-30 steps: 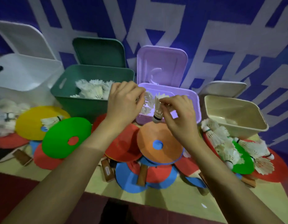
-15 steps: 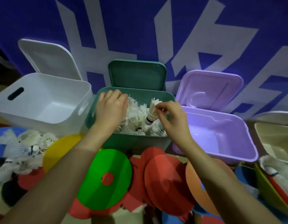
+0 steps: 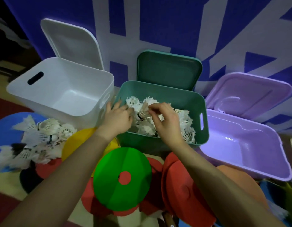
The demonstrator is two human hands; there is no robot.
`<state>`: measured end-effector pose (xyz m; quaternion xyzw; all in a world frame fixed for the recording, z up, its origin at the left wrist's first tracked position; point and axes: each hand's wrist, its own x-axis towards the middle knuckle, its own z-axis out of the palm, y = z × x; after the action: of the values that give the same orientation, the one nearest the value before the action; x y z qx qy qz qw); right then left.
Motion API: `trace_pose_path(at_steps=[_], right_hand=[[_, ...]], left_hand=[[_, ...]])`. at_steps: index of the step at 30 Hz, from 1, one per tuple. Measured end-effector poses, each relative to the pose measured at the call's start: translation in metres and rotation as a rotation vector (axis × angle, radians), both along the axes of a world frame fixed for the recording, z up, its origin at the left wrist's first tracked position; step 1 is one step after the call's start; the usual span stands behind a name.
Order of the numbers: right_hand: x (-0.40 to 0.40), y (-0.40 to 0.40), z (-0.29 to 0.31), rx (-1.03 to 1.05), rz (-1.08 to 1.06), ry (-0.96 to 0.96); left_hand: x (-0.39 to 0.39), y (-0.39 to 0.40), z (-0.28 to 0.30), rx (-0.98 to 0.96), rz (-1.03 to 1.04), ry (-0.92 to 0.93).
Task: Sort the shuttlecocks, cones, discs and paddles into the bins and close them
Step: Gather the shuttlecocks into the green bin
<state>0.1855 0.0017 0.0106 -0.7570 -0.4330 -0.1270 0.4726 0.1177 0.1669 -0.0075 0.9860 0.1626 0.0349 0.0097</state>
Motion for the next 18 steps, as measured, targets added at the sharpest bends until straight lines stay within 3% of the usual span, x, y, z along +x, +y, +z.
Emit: trace_pose_path(at_steps=[6,14,18], right_hand=[[-0.007,0.020,0.000,-0.024,0.008,0.029],[-0.004,0.022,-0.009,-0.670,-0.033,-0.051],[-0.005,0.017,-0.002,-0.752,-0.061,-0.152]], left_hand=[[-0.019,0.019,0.001,-0.033,-0.051,-0.051],[-0.028,0.021,0.001,-0.074,-0.045,0.035],[-0.034,0.014,0.011,-0.030,-0.027,-0.038]])
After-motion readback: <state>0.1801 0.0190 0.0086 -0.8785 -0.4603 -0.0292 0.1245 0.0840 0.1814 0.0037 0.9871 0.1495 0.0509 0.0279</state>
